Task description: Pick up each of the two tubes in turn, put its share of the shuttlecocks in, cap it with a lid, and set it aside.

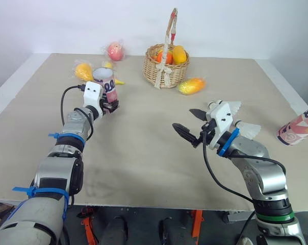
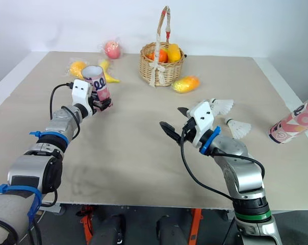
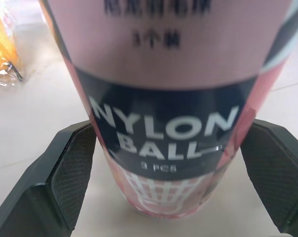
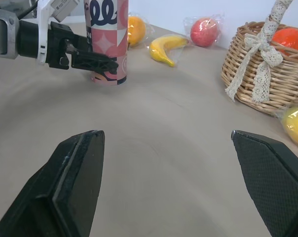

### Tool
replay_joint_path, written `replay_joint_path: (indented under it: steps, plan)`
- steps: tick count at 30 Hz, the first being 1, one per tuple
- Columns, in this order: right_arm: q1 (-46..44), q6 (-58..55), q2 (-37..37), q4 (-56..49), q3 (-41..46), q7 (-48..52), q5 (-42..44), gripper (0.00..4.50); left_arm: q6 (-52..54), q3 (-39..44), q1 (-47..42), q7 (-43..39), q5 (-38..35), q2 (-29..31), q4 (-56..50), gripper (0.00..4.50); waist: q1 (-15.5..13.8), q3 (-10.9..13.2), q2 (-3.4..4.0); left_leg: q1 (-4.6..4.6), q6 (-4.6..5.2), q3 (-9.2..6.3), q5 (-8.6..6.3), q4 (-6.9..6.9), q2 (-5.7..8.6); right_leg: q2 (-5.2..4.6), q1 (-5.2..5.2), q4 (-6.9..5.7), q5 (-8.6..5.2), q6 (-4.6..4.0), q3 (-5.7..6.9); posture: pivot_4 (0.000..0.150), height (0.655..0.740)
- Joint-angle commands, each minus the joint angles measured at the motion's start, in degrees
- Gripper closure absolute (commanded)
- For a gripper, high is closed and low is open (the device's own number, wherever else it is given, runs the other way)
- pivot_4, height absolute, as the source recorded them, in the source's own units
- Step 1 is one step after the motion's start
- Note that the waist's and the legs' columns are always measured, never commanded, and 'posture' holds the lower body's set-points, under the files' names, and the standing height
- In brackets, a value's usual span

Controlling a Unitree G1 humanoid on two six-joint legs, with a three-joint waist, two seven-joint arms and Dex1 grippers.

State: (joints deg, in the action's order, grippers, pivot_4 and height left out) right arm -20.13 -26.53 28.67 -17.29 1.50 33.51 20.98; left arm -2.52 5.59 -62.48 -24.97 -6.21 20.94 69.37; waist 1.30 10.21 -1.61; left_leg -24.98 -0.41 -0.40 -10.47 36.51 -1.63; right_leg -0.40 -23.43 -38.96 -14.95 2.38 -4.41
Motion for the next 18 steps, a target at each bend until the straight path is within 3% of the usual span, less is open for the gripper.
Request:
replay_joint_path:
  steps: [1,5,13,16,18]
  plan:
    - [-0.19,0.15,0.45,-2.58,1.56,-0.39,0.34,0.0,-1.51,1.23,-1.51,0.66,0.25,-0.13,0.33,0.4,0.0,0.0,0.0,0.0,0.0,0.0,0.0,0.0,0.0,0.0,0.0,0.0,0.0,0.0,0.0,0.15,0.74]
    - [-0.1,-0.14,0.56,-2.89,1.94,-0.43,0.6,0.0,-1.78,1.36,-0.91,1.15,0.66,-0.11,0.28,1.79,0.0,0.0,0.0,0.0,0.0,0.0,0.0,0.01,0.0,0.0,0.0,0.0,0.0,-0.01,0.0,0.15,0.74]
    - [0.29,-0.53,1.01,-3.45,2.37,0.0,0.8,0.0,-2.15,1.09,-0.15,-1.34,1.28,1.48,-2.38,1.79,0.01,0.0,0.0,0.0,0.0,-0.01,0.0,0.01,0.0,0.0,0.0,-0.01,0.01,-0.01,0.02,0.15,0.74]
    - [1.44,-1.06,2.31,-4.7,3.68,1.13,1.98,0.0,-1.71,-1.23,0.31,-6.58,2.81,2.86,-6.37,1.79,0.0,0.0,0.0,-0.03,0.0,-0.02,0.0,0.01,0.0,0.0,-0.01,0.0,0.01,-0.01,0.03,0.15,0.74]
    - [3.85,-2.15,4.17,-7.06,6.41,3.2,5.03,0.0,-0.29,-4.96,1.85,-15.46,3.97,4.69,-13.03,1.79,0.01,0.0,0.0,-0.06,-0.01,-0.02,0.0,0.01,0.0,-0.01,-0.02,0.0,0.01,-0.01,0.03,0.15,0.74]
